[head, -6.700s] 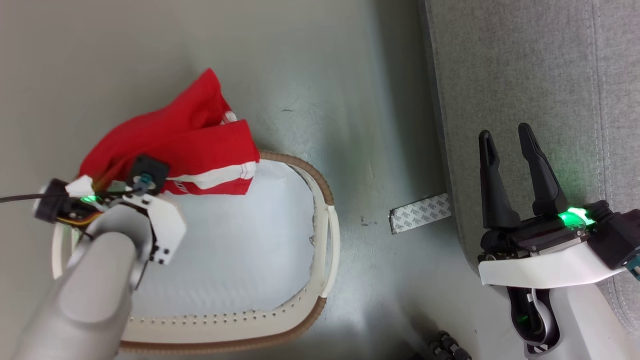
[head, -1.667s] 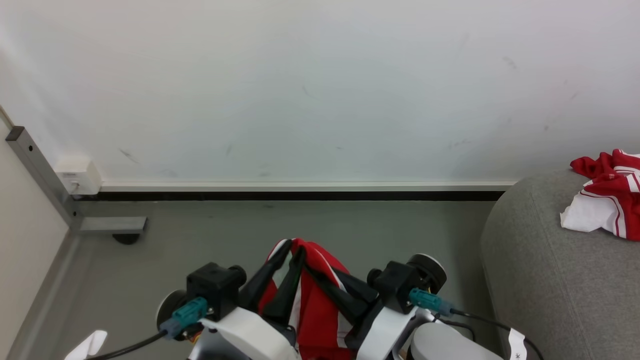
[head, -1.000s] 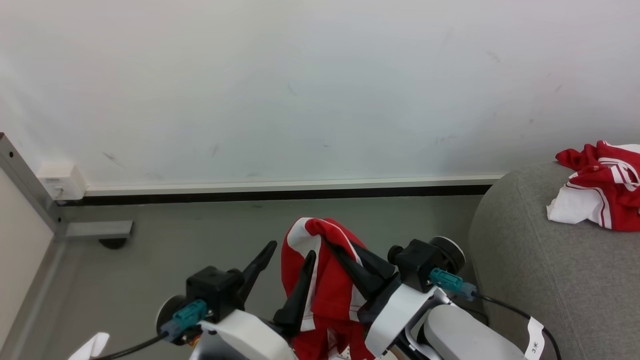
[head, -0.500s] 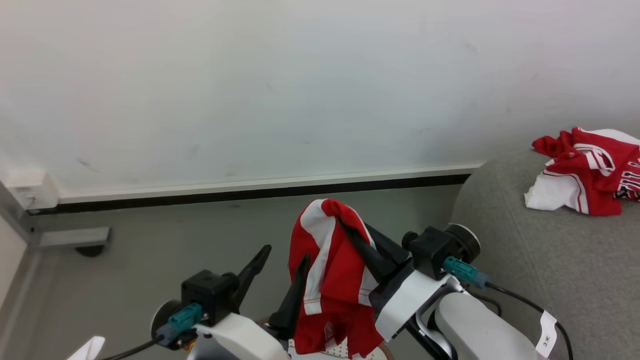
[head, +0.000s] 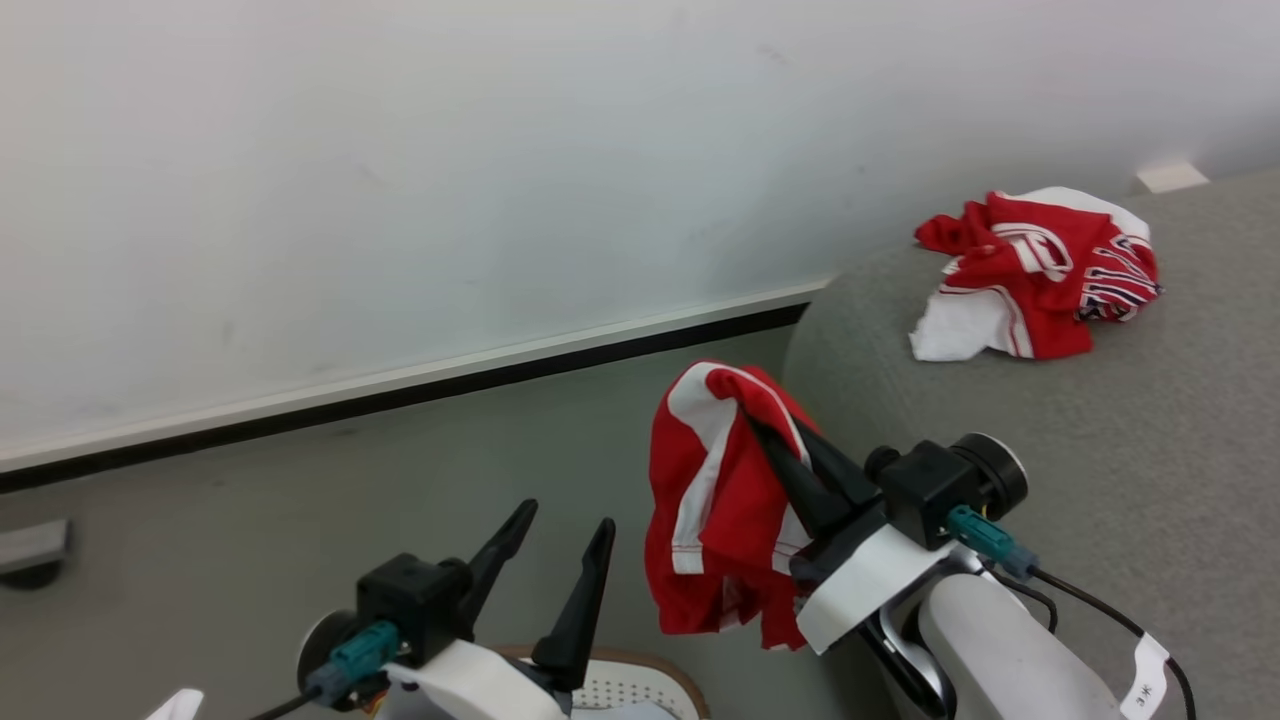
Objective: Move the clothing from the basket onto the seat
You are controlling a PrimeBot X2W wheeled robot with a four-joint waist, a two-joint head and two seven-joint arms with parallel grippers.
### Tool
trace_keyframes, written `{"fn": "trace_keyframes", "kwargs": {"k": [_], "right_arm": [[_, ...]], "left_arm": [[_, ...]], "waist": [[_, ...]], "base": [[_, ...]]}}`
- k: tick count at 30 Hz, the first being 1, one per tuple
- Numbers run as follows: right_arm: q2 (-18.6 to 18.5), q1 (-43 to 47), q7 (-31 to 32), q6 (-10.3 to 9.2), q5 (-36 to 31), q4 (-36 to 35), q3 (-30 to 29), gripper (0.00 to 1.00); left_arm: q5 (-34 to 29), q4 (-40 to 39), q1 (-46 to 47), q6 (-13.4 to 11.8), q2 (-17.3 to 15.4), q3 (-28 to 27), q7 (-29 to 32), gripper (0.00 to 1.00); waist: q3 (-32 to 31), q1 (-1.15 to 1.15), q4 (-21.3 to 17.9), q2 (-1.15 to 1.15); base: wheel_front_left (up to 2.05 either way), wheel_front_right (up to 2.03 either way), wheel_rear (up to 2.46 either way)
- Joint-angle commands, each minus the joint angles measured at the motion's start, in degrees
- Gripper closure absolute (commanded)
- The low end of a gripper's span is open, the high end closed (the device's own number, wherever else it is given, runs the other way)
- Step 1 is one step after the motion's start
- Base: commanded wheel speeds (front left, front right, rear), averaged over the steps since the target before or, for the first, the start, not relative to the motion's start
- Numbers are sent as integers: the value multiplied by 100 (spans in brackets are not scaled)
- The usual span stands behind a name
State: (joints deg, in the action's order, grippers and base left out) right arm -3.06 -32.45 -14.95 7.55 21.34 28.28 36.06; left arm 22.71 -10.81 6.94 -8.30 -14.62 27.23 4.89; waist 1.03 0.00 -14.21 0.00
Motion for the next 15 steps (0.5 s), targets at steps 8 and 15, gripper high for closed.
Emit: {"fn": "trace_keyframes", "kwargs": {"k": [8,15], "right_arm": [[-301,414,-13,-13,-241,-372,-476,100],[-557,777,-13,-13,-318,-641,-881,100]], "left_arm": [[15,-21,-45,73,66,216,-70,0],[-54,37,-6,150,168,442,-101,0]], "waist": [[89,0,-669,0],[98,0,-801,0]], "base": [[0,0,0],[0,0,0]]}}
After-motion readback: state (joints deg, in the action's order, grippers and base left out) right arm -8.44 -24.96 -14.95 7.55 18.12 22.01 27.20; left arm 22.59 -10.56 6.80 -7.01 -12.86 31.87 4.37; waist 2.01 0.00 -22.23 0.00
